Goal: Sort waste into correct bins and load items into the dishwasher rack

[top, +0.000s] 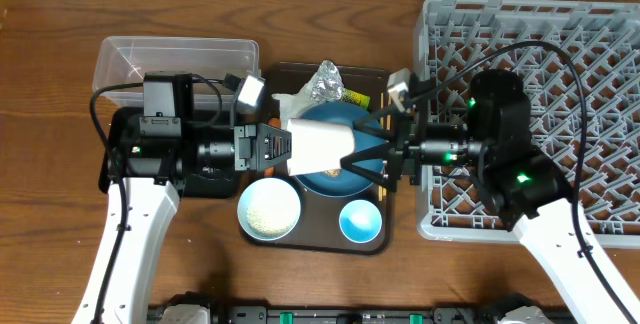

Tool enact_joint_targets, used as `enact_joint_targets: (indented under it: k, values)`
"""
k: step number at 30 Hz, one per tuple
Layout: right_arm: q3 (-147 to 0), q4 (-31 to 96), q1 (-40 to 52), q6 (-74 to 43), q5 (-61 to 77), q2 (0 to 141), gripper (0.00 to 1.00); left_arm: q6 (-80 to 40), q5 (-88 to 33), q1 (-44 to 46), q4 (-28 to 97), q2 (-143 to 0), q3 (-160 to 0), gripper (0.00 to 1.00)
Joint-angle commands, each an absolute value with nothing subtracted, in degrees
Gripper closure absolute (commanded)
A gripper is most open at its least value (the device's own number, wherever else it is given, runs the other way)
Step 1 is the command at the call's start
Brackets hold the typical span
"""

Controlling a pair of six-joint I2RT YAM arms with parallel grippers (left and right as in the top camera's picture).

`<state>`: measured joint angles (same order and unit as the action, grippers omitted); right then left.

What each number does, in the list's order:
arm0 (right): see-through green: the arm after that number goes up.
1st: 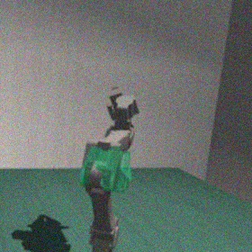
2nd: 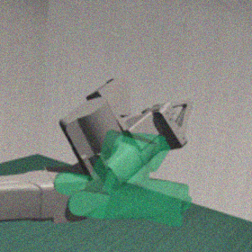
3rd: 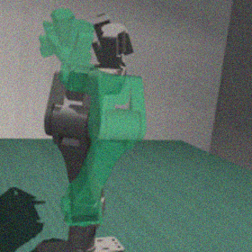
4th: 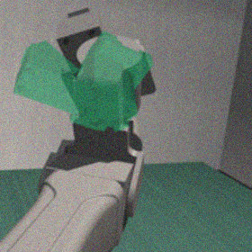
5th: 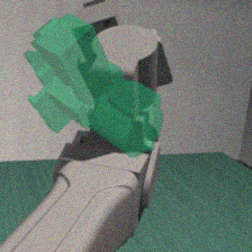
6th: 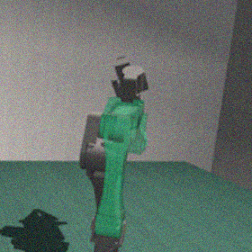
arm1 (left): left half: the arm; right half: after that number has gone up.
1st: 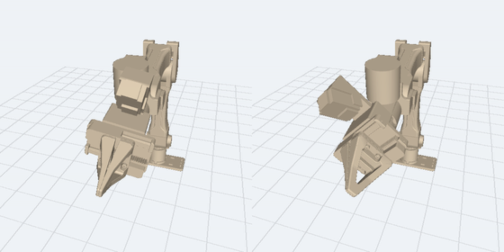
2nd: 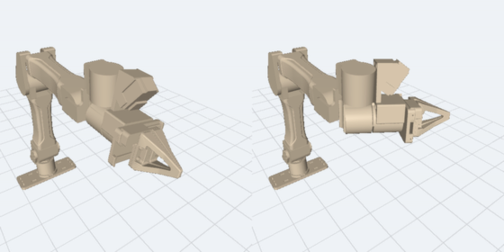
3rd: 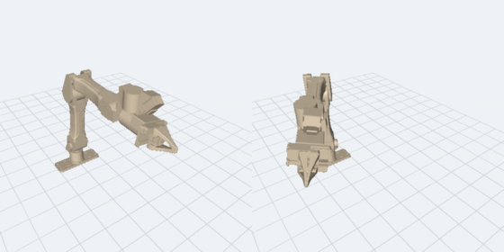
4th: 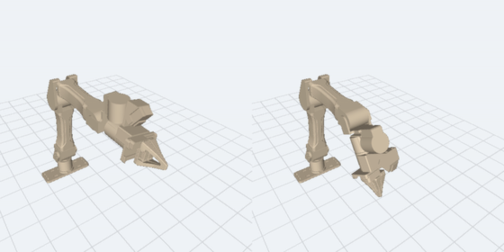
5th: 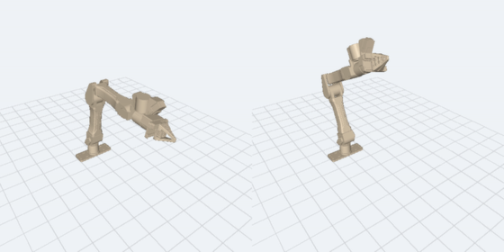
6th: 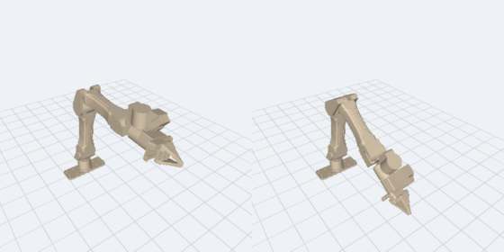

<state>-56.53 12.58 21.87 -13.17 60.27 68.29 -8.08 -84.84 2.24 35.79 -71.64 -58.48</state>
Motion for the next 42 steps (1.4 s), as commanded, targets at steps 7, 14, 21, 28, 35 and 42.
enact_joint_targets:
  k: [7,14,21,28,35,42]
  values:
    - [-57.43,7.88,27.22,-12.62,58.83,68.29,0.32,-7.25,-89.32,1.96,35.31,-71.42,-59.37,0.94]
    - [-57.43,9.04,26.72,-12.01,58.50,68.07,0.56,-7.31,-84.86,1.93,34.76,-71.44,-59.37,0.37]
    - [-57.43,19.55,17.32,-9.74,52.90,63.22,0.60,-7.35,-72.75,1.93,34.79,-71.44,-59.37,0.08]
    - [-57.43,38.00,-1.63,-8.62,32.05,55.99,0.58,-7.44,-70.19,1.93,34.83,-71.44,-59.37,0.07]
    - [-57.43,49.87,-17.28,-13.21,11.88,55.77,0.56,-7.55,-70.19,1.93,34.85,-71.44,-59.37,0.07]
    - [-57.43,55.77,-25.43,-18.24,3.31,61.98,0.57,-7.53,-69.80,1.93,35.75,-71.44,-59.37,0.07]
